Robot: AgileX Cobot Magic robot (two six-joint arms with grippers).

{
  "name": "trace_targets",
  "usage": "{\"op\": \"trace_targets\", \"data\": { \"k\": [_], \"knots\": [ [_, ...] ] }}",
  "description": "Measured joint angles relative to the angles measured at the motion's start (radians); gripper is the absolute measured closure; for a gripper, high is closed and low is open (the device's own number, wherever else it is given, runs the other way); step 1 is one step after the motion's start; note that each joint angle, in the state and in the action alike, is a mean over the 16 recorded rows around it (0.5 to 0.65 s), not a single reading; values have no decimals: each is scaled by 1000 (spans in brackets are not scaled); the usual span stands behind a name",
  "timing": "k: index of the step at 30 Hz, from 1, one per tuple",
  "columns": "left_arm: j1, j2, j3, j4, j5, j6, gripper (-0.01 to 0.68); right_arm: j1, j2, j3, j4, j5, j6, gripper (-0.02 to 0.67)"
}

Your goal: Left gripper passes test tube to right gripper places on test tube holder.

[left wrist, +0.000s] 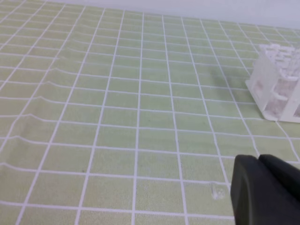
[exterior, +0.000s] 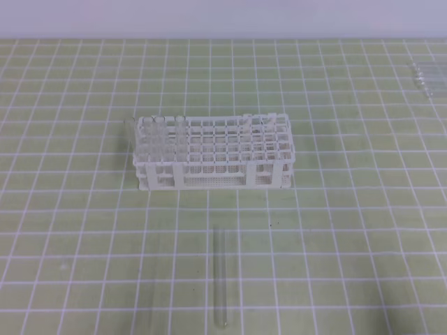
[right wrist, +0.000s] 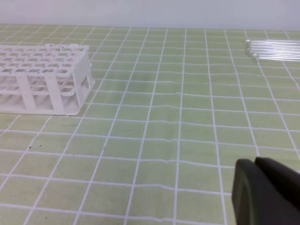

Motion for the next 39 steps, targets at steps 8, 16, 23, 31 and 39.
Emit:
{"op": "trace_targets", "data": {
  "k": [8, 16, 23, 31, 39],
  "knots": [
    [0, 5, -3, 1, 2, 0, 673, 0, 0, 0, 0, 0, 0, 651],
    [0, 10, -6, 3, 3, 0, 673, 0, 0, 0, 0, 0, 0, 651],
    [0, 12, -8, 3, -4, 0, 673, 0, 0, 0, 0, 0, 0, 651],
    [0, 12, -8, -14, -66, -52, 672, 0, 0, 0, 1, -8, 0, 651],
    [0, 16, -9, -80, -228, -225, 672, 0, 0, 0, 123, -124, 0, 651]
  ]
}}
